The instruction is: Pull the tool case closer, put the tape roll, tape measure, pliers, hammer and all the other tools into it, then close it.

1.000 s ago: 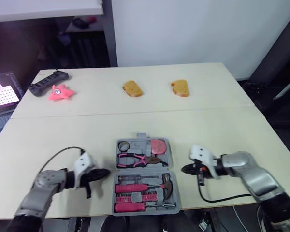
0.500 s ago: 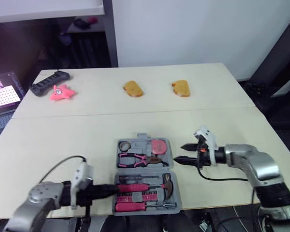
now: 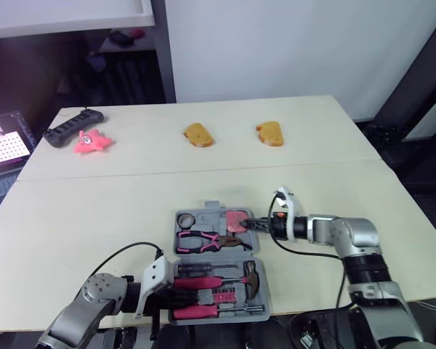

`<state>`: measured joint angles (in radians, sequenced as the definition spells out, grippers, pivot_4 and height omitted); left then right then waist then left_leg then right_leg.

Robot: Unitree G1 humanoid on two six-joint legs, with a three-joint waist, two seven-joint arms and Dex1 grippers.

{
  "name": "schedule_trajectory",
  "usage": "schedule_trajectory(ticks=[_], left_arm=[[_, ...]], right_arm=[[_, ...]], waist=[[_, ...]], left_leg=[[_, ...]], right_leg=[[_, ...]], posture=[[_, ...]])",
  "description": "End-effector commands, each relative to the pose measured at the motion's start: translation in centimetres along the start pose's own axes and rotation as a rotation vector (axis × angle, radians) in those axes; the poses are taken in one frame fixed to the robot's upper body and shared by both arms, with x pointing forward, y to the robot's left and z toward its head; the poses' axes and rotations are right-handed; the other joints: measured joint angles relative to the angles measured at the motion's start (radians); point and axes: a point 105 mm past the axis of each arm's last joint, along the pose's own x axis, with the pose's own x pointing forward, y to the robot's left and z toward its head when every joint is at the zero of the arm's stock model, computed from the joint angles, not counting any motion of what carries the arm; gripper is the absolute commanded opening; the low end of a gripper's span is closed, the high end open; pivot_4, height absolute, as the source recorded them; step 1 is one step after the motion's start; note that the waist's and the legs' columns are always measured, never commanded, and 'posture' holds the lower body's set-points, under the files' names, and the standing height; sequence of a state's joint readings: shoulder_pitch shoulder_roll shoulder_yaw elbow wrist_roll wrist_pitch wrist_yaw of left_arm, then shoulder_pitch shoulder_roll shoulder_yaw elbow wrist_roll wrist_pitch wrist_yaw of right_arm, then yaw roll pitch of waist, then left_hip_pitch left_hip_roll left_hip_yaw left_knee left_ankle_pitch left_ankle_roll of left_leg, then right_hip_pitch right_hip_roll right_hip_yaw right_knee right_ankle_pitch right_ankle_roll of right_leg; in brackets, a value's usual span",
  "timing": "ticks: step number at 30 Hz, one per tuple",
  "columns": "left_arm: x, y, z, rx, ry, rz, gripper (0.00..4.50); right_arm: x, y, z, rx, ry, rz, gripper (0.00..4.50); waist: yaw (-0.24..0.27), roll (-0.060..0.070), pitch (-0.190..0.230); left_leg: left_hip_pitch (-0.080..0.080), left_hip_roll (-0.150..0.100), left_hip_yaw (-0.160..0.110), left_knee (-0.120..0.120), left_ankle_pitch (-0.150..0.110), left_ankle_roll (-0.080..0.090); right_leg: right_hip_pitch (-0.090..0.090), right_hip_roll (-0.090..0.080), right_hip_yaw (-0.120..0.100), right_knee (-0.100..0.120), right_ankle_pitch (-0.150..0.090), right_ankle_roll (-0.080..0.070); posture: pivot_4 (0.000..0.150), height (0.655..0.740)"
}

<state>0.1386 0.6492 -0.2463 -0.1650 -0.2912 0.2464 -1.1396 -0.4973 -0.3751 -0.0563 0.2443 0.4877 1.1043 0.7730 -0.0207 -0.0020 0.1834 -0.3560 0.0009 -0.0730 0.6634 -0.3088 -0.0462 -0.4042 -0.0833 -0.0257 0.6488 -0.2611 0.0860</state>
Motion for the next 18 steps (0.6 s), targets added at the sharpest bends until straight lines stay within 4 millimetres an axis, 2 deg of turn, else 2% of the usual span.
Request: schedule_trajectory(ticks=[1,5,12,18], left_arm=[[-0.3,0.6,-3.3,-0.077,0.136,0.060,0.00],[-0.3,1.3,-3.5,-0.080,0.148,0.076,0.00],[-0.5,1.8,-2.0,-0.085,0.049,0.126,0.00],[-0.9,2.3,-0.3,-0.050,0.000,0.159,0.00]], right_arm=[[2.0,1.0,0.7,0.047,-0.043,0.073,4.46],[3.4,2.4,1.4,0.126,-0.092,0.192,4.46],[1.6,4.6,4.3,0.212,-0.205,0.393,4.46],[1.0,6.0,4.7,0.192,-0.194,0.494,4.46]], waist=[[0.000,0.004,-0.004],[-0.001,0.007,-0.007],[-0.004,0.009,-0.007],[-0.001,0.009,-0.007]], left_leg=[[0.000,0.000,0.000,0.000,0.000,0.000],[0.001,0.000,0.000,0.000,0.000,0.000],[0.000,0.000,0.001,0.000,-0.001,0.001],[0.000,0.000,0.001,0.000,-0.001,0.001]], right_leg=[[0.000,0.000,0.000,0.000,0.000,0.000],[0.000,0.000,0.000,0.000,0.000,0.000],[-0.001,0.001,0.002,0.001,0.000,0.000],[-0.001,0.001,0.002,0.001,0.000,0.000]], posture=[[0.150,0.7400],[0.150,0.7400],[0.150,0.7400],[0.150,0.7400]])
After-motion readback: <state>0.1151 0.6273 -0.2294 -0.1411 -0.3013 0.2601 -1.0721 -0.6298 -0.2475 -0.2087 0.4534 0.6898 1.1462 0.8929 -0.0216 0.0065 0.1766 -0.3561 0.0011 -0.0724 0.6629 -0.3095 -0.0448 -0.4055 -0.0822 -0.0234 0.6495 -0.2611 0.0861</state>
